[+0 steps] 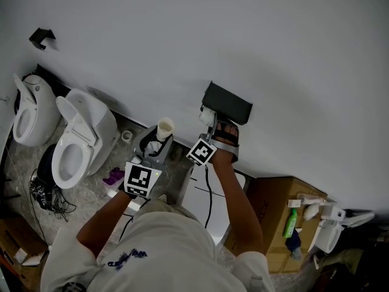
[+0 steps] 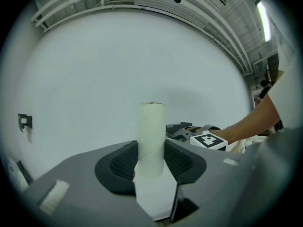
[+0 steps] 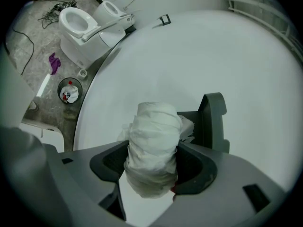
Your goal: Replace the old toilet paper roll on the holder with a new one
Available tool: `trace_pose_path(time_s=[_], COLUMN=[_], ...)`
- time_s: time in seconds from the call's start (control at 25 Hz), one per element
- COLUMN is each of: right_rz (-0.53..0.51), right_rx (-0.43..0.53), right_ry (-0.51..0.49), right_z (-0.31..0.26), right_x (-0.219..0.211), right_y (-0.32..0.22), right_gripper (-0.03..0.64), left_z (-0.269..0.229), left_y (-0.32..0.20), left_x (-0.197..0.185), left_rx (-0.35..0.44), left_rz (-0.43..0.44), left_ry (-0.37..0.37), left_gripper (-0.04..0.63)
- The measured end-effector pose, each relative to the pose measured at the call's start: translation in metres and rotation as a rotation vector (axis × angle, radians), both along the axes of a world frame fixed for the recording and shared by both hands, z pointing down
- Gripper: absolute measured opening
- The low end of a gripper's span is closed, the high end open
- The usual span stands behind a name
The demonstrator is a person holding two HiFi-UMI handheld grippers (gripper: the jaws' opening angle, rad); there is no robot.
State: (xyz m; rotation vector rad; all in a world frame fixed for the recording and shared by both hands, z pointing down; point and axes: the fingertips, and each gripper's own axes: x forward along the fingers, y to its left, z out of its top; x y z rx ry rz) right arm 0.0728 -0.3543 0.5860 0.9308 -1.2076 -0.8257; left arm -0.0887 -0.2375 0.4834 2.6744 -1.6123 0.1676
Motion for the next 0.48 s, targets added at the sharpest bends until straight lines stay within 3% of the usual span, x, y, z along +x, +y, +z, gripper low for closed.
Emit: trace_pose_path(time_s=[0.48], right_rz=[0.006], right_rx=[0.014], right_ry=[-0.013], right_z=[-0.0001], right_x=[-0.0043], right_y=[-0.0026], right_gripper=[0.293], left_z=[-0.0018], left_y=[0.006], left_x=[-0.0056], left_rx=[0.001], left_rz=[-0.014], left_ry=[-0.003], left_gripper=[0.178])
